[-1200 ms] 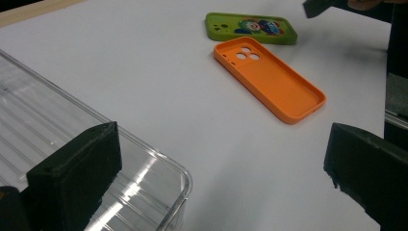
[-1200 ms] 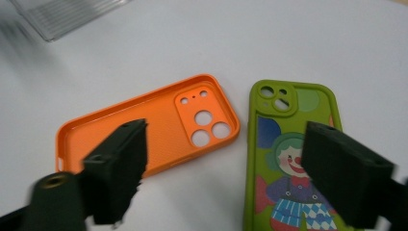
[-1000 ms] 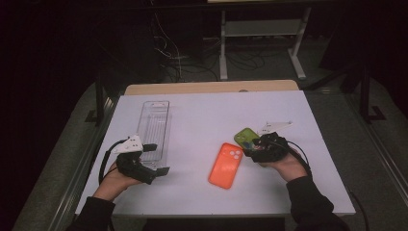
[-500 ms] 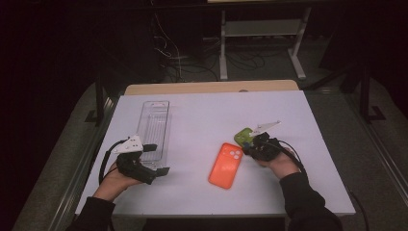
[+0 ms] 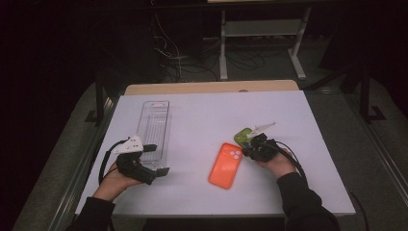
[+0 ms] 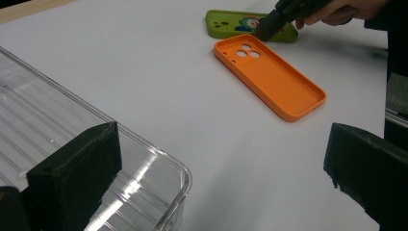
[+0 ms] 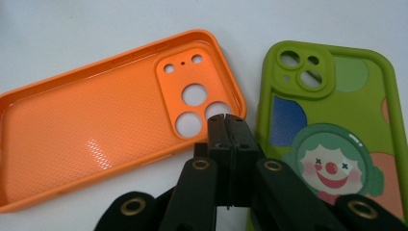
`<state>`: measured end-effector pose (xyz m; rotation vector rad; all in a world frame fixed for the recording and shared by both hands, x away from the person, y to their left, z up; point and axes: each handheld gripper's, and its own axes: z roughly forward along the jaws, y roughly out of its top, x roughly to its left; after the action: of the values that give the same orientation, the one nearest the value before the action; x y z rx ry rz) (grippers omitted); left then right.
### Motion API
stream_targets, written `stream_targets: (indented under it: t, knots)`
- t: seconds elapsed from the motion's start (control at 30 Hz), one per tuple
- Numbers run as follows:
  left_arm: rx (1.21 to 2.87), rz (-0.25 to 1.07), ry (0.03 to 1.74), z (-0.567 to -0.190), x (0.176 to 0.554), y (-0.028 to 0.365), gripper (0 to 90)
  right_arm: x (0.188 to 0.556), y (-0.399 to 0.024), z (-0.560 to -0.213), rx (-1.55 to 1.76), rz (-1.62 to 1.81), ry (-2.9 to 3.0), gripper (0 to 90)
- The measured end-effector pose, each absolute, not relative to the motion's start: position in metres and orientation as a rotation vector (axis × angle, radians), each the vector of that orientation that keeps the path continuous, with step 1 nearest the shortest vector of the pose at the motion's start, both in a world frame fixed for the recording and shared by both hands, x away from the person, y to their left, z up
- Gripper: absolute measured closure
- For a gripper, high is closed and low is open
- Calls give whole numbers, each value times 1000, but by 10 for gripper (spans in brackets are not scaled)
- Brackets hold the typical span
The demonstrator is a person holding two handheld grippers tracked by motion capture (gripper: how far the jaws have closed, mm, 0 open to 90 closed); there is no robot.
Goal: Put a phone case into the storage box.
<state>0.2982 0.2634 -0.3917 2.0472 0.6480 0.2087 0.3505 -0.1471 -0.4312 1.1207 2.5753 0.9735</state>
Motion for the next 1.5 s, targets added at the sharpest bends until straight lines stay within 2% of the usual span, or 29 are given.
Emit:
stream_targets:
  t: [1.47, 1.5]
  knots:
    - [2057, 186, 647, -392, 297, 262, 0, 382, -91, -435, 1056, 1004, 2596, 883]
    - [2058, 185, 647, -392, 297, 262, 0, 381, -91, -435, 1040, 996, 2591, 860]
